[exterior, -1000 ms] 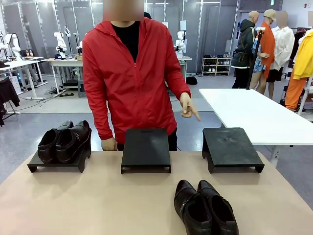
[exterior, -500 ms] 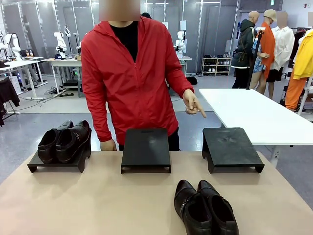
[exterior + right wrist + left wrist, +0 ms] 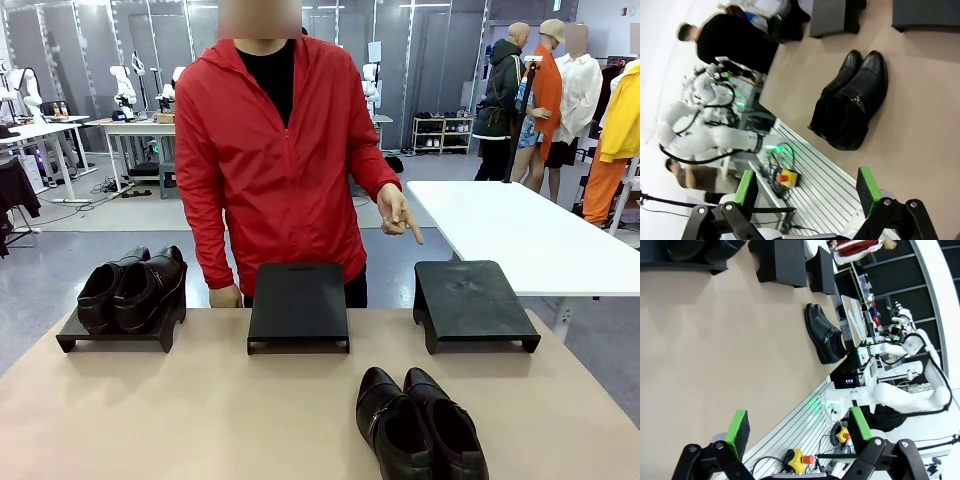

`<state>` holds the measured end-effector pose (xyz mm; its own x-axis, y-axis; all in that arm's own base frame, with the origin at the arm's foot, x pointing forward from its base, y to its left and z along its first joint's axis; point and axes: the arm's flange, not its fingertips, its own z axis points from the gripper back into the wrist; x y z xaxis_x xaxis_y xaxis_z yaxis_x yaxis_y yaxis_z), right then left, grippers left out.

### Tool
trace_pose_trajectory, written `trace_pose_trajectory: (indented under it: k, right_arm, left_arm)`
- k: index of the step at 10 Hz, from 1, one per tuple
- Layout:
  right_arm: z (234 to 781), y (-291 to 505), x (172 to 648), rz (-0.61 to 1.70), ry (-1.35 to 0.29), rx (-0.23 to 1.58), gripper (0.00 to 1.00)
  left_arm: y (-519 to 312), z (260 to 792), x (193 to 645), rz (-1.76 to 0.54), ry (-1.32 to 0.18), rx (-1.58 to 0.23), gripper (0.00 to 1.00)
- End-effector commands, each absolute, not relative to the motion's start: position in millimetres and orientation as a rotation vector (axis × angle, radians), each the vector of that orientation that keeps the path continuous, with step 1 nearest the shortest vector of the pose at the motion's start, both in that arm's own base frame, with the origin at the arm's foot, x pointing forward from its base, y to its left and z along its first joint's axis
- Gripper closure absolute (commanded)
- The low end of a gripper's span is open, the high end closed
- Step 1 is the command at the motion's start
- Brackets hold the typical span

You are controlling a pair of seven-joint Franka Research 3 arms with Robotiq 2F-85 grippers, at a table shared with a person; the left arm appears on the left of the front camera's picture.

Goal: Place the shoes on the stand as instructed by the person.
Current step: Pick up another pair of Shoes and place it on the Shoes Stand indicated by the person.

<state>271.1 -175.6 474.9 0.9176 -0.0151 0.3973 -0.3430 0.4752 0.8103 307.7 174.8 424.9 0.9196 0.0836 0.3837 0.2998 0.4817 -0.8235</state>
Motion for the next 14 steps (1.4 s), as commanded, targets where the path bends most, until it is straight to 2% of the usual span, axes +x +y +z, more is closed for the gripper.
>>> trace_pose_trajectory:
  k: [1,2,6,10,14]
  right_arm:
    - [493,-114,266,0.27,-0.293,0.932,0.0]
    - [504,-66,267,0.291,-0.247,0.833,0.0]
    - [504,29,273,0.269,-0.177,0.642,0.0]
    - [469,114,283,0.256,-0.165,0.422,0.0]
    - [424,153,289,0.244,-0.118,0.356,0.0]
  left_arm:
    - [174,424,303,-0.157,-0.4,-1.07,0.0]
    - [174,424,303,-0.157,-0.4,-1.07,0.0]
    - [174,424,303,-0.157,-0.4,-1.07,0.0]
    - [174,424,303,-0.157,-0.4,-1.07,0.0]
    - [174,424,303,-0.157,-0.4,-1.07,0.0]
